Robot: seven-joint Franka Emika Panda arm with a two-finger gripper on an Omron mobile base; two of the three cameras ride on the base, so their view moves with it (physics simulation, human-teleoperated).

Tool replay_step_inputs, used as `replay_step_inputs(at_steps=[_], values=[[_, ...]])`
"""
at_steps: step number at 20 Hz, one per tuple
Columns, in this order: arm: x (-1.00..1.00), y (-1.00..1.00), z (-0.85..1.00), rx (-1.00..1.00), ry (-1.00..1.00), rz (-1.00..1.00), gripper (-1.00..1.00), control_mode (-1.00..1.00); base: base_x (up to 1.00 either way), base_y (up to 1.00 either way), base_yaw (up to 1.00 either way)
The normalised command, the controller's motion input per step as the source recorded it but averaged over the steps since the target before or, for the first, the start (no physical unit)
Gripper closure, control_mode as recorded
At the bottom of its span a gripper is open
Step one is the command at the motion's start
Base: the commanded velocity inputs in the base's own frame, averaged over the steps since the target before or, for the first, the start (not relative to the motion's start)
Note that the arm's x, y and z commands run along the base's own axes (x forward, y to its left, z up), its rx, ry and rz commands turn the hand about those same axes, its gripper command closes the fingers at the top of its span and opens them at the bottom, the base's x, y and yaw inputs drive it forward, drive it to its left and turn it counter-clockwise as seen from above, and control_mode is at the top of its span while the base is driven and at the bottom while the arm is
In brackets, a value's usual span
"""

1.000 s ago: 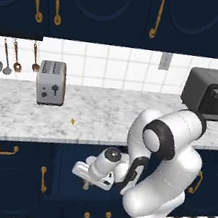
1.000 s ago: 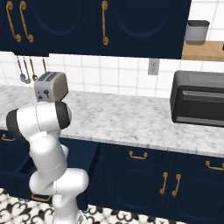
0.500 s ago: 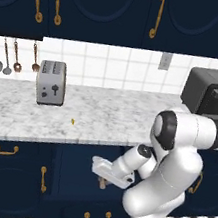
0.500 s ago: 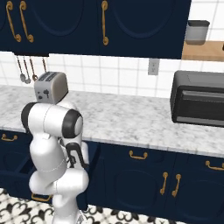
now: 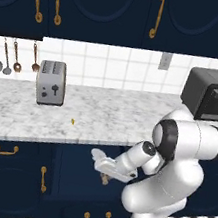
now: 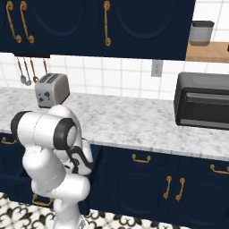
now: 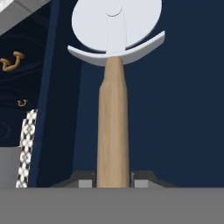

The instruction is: Pick the pizza cutter from the drawer and place it on the counter.

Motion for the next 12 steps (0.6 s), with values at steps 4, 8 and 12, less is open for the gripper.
replay_step_inputs(at_steps=[4, 8, 12], values=[[0.22, 0.39, 1.00, -0.14, -0.01, 0.00, 1.00, -1.00, 0.00, 0.00, 0.00], [0.61, 0.24, 1.00, -0.13, 0.00, 0.00, 1.00, -1.00, 0.00, 0.00, 0.00], [1.00, 0.17, 1.00, -0.12, 0.00, -0.01, 1.00, -1.00, 0.00, 0.00, 0.00]])
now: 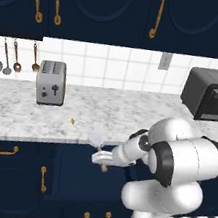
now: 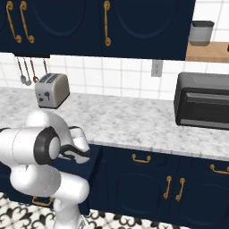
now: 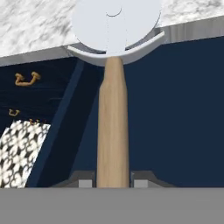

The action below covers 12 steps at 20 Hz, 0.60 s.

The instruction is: Pick the pizza cutter from the drawer and place it on the counter.

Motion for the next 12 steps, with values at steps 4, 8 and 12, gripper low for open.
replay_step_inputs(at_steps=[4, 8, 12], values=[[1.00, 0.10, 1.00, -0.07, 0.00, 0.00, 1.00, -1.00, 0.00, 0.00, 0.00], [1.00, 0.00, 1.00, -0.01, 0.06, -0.01, 1.00, -1.00, 0.00, 0.00, 0.00], [1.00, -0.15, 0.43, 0.00, 0.26, -0.09, 1.00, -1.00, 0.00, 0.00, 0.00]])
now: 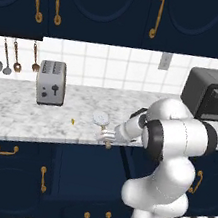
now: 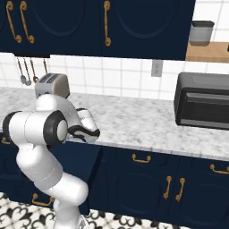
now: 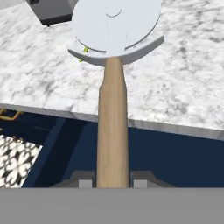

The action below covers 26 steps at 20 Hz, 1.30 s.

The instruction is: Pick the pizza cutter from the drawer and place it on the counter.

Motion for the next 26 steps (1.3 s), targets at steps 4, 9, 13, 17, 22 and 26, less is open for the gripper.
replay_step_inputs(at_steps=[4, 9, 13, 17, 22, 26], values=[[1.00, -0.23, 0.02, 0.00, 0.28, -0.11, 1.00, -1.00, 0.00, 0.00, 0.00], [1.00, -0.05, 0.00, 0.00, 0.09, -0.09, 1.00, -1.00, 0.00, 0.00, 0.00], [1.00, 0.00, -0.14, -0.06, 0.00, -0.13, 1.00, -1.00, 0.00, 0.00, 0.00], [1.00, 0.07, -0.45, -0.09, 0.00, -0.10, 1.00, -1.00, 0.00, 0.00, 0.00], [0.78, 0.07, -0.18, -0.07, 0.00, -0.04, -1.00, -1.00, 0.00, 0.00, 0.00], [-0.21, -0.01, 0.55, -0.03, 0.00, 0.00, -1.00, -1.00, 0.00, 0.00, 0.00]])
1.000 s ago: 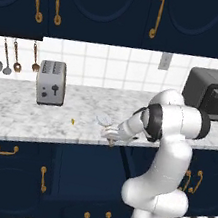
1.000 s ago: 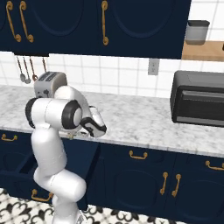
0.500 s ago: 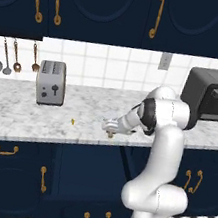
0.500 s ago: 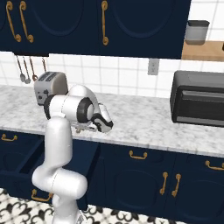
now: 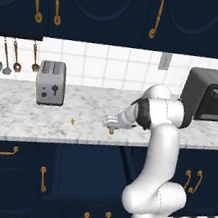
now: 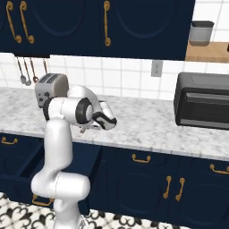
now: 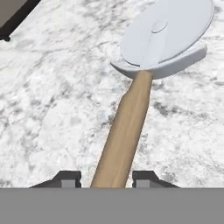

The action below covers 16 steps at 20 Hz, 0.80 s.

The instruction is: Pick the pizza cutter from the drawer and place it on the counter.

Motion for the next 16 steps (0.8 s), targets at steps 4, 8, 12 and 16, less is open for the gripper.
replay_step_inputs(at_steps=[4, 8, 12, 16], values=[[-0.13, -0.14, 1.00, 0.00, 0.00, -0.05, -1.00, -1.00, 0.00, 0.00, 0.00], [-0.54, -0.24, 1.00, 0.00, 0.00, -0.07, -1.00, -1.00, 0.00, 0.00, 0.00], [-1.00, -0.08, 1.00, 0.00, -0.05, -0.04, -1.00, -1.00, 0.00, 0.00, 0.00], [-1.00, 0.00, 1.00, -0.03, -0.15, 0.00, -1.00, -1.00, 0.00, 0.00, 0.00]])
